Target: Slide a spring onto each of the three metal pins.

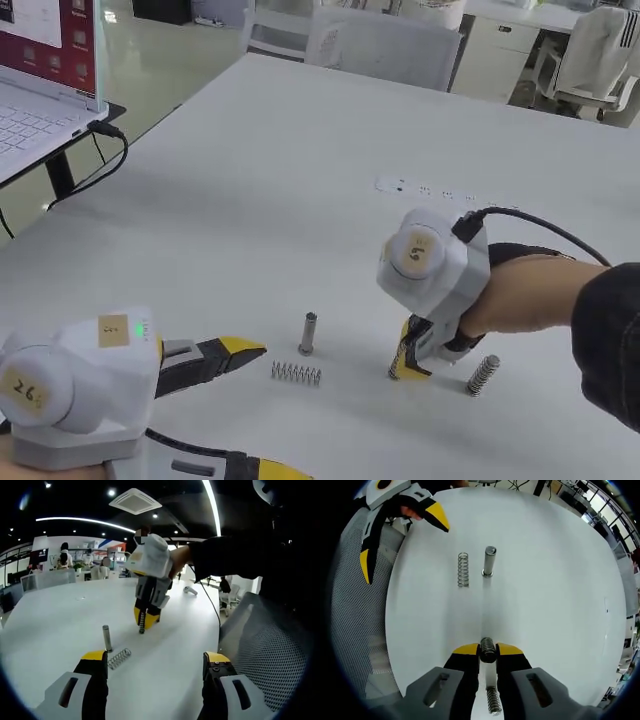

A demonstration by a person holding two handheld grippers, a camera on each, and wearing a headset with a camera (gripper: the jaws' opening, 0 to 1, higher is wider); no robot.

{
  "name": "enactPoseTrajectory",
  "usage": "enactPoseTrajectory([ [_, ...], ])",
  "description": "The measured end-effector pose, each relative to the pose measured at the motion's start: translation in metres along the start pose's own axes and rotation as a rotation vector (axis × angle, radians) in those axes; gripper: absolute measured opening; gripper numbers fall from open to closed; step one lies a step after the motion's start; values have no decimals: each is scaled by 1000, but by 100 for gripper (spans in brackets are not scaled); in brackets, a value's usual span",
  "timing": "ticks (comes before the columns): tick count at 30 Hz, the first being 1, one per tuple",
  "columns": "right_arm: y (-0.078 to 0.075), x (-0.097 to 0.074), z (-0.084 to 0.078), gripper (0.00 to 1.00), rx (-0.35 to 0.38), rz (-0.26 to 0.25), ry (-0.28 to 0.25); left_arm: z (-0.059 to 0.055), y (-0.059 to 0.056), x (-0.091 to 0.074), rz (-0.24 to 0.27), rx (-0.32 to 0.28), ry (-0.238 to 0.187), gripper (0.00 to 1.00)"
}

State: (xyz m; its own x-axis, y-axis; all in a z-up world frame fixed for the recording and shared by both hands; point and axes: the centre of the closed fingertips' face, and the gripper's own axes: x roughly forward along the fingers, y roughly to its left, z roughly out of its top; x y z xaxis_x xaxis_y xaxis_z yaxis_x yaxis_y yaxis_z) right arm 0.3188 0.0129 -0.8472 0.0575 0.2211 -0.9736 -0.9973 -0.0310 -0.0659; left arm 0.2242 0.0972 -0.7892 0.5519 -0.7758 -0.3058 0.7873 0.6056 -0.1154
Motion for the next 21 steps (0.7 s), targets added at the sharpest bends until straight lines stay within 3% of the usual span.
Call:
enactPoseTrajectory([
  [11,-1,0,-8,14,29,2,-3,1,0,1,0,1,0,74],
  [21,9,-2,-18,14,64,14,0,1,0,1,-1,5,-1,74],
])
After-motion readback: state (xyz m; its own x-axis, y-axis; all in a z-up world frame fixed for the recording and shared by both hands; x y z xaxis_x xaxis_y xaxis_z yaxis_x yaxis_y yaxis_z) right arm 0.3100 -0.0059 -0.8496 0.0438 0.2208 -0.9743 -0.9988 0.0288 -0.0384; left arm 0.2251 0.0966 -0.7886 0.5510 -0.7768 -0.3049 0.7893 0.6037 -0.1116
